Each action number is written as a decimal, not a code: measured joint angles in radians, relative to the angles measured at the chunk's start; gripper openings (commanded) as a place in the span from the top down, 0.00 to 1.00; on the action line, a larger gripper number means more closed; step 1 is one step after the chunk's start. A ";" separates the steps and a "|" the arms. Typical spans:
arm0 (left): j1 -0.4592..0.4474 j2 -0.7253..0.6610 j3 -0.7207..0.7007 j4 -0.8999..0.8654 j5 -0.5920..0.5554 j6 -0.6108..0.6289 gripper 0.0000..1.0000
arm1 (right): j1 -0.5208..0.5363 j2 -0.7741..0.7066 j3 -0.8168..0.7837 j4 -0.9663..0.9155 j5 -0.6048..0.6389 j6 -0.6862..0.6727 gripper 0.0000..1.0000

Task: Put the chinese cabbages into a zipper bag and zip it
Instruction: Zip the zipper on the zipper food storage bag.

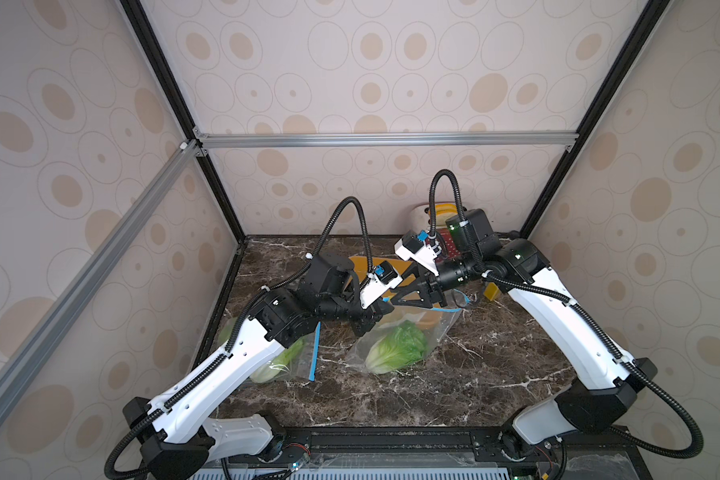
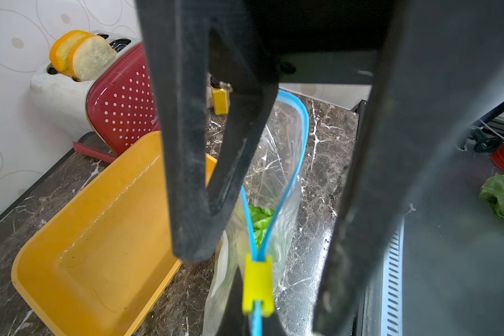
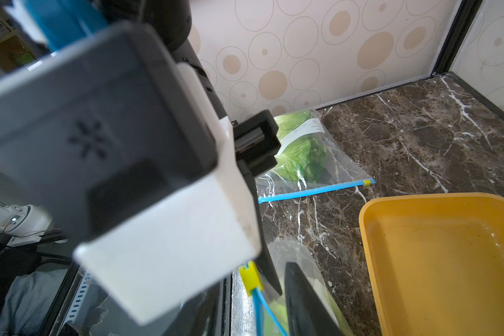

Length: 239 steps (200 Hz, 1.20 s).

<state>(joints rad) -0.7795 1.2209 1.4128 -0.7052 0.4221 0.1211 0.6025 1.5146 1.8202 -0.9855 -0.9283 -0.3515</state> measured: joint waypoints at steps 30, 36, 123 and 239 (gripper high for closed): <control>0.000 0.001 0.002 0.000 0.002 0.000 1.00 | 0.002 0.013 0.000 0.000 -0.020 -0.007 0.68; 0.000 0.001 0.002 0.000 0.001 0.000 1.00 | 0.002 0.017 0.000 0.000 -0.022 -0.007 0.68; 0.002 0.004 0.013 -0.024 -0.005 0.000 1.00 | 0.003 0.022 -0.026 0.006 -0.044 -0.013 0.83; 0.003 -0.015 0.010 -0.013 -0.054 -0.027 1.00 | 0.010 -0.020 -0.054 0.029 0.032 -0.013 1.00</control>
<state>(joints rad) -0.7765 1.2060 1.4227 -0.7185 0.3683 0.0940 0.6128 1.4948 1.7664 -0.9562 -0.8959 -0.3649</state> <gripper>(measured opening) 0.047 0.089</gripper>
